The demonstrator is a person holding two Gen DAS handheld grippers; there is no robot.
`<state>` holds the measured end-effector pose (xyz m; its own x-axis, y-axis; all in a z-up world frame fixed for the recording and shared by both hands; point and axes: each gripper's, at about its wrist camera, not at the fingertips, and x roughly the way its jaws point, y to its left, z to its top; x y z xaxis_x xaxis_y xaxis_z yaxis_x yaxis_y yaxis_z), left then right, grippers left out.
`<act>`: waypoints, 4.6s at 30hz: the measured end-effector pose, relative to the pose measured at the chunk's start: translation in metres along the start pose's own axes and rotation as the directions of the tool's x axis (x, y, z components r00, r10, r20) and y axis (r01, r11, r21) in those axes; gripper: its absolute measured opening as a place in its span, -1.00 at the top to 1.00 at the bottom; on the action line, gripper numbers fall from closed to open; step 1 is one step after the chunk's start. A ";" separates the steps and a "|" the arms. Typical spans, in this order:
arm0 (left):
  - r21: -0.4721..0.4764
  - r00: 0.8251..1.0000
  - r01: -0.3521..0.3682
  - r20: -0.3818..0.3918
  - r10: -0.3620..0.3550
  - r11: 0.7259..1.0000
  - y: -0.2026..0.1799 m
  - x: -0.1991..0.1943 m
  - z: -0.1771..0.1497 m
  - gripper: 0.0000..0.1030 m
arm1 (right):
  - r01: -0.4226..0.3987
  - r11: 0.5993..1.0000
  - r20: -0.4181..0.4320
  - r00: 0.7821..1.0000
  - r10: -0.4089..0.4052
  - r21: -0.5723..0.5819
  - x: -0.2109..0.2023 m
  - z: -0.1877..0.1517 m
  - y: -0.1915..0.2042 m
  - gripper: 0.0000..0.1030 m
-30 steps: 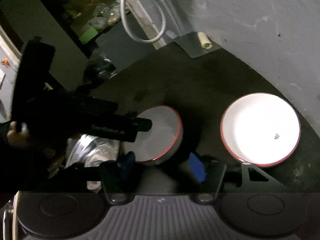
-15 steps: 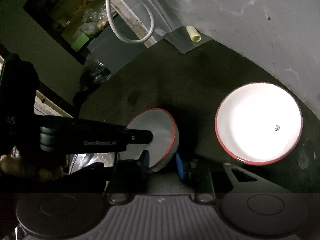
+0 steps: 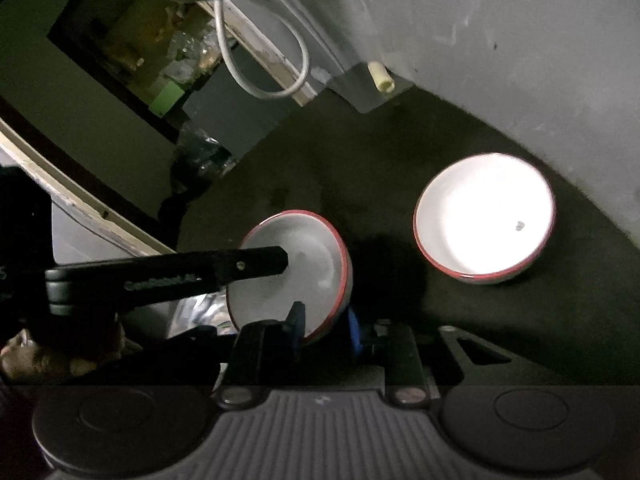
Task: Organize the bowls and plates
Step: 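Close both tools on the red-rimmed white bowl rim and lift it, then carry the white bowl with both tools and lower it into the steel bowl, then open both tools and move them toward the small white bowl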
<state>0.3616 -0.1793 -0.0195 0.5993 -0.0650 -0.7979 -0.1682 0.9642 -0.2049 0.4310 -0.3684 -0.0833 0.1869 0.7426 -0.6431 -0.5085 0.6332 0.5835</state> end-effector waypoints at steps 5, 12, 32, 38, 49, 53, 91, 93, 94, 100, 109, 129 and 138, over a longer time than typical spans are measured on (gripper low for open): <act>-0.071 0.997 0.047 0.059 -0.043 0.996 -0.004 -0.034 -0.014 0.61 | -0.016 0.998 0.007 1.000 0.017 -0.061 -0.032 -0.002 0.015 0.50; -0.215 0.988 0.109 0.130 -0.082 0.971 0.014 -0.072 -0.049 0.61 | -0.061 0.991 -0.040 0.998 0.057 -0.119 -0.057 -0.014 0.041 0.49; -0.368 0.993 0.057 0.115 -0.015 0.928 0.035 -0.120 -0.127 0.62 | -0.119 0.951 -0.267 0.963 0.041 -0.284 -0.057 -0.063 0.094 0.49; -0.392 0.996 0.053 0.092 -0.018 0.918 0.037 -0.119 -0.144 0.62 | -0.119 0.948 -0.300 0.953 0.026 -0.296 -0.055 -0.070 0.096 0.49; -0.400 0.999 0.034 -0.007 -0.040 0.916 0.032 -0.106 -0.173 0.59 | -0.077 0.950 -0.361 0.932 -0.038 -0.301 -0.047 -0.084 0.091 0.48; -0.396 0.998 0.023 -0.040 -0.043 0.918 0.032 -0.103 -0.179 0.58 | -0.071 0.949 -0.375 0.926 -0.052 -0.306 -0.044 -0.086 0.092 0.48; -0.385 0.991 -0.041 -0.130 -0.010 0.922 0.026 -0.102 -0.191 0.46 | -0.089 0.929 -0.445 0.891 -0.086 -0.358 -0.032 -0.099 0.095 0.48; -0.390 0.992 -0.040 -0.129 -0.011 0.920 0.027 -0.103 -0.192 0.46 | -0.090 0.928 -0.444 0.892 -0.087 -0.362 -0.033 -0.099 0.095 0.48; -0.392 0.992 -0.040 -0.128 -0.011 0.919 0.028 -0.103 -0.192 0.46 | -0.090 0.927 -0.443 0.892 -0.087 -0.364 -0.033 -0.099 0.095 0.48; -0.401 0.992 -0.046 -0.123 -0.004 0.915 0.028 -0.106 -0.192 0.46 | -0.094 0.923 -0.436 0.896 -0.085 -0.372 -0.035 -0.098 0.095 0.47; -0.404 0.993 -0.070 -0.120 0.023 0.912 0.026 -0.114 -0.187 0.46 | -0.109 0.920 -0.428 0.901 -0.069 -0.377 -0.039 -0.097 0.093 0.44; -0.355 0.996 -0.080 -0.058 0.064 0.931 0.018 -0.112 -0.131 -0.91 | -0.077 0.941 -0.265 0.964 -0.014 -0.329 -0.075 -0.062 0.065 -0.29; -0.243 0.998 -0.061 -0.039 0.053 0.968 0.001 -0.072 -0.080 -0.98 | 0.047 0.970 -0.092 0.993 -0.071 -0.239 -0.090 -0.043 0.019 -1.00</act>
<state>0.2555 -0.1940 -0.0075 0.5585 -0.0236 -0.8292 -0.3898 0.8749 -0.2874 0.3680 -0.4327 -0.0360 0.1447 0.6726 -0.7257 -0.6855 0.5971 0.4166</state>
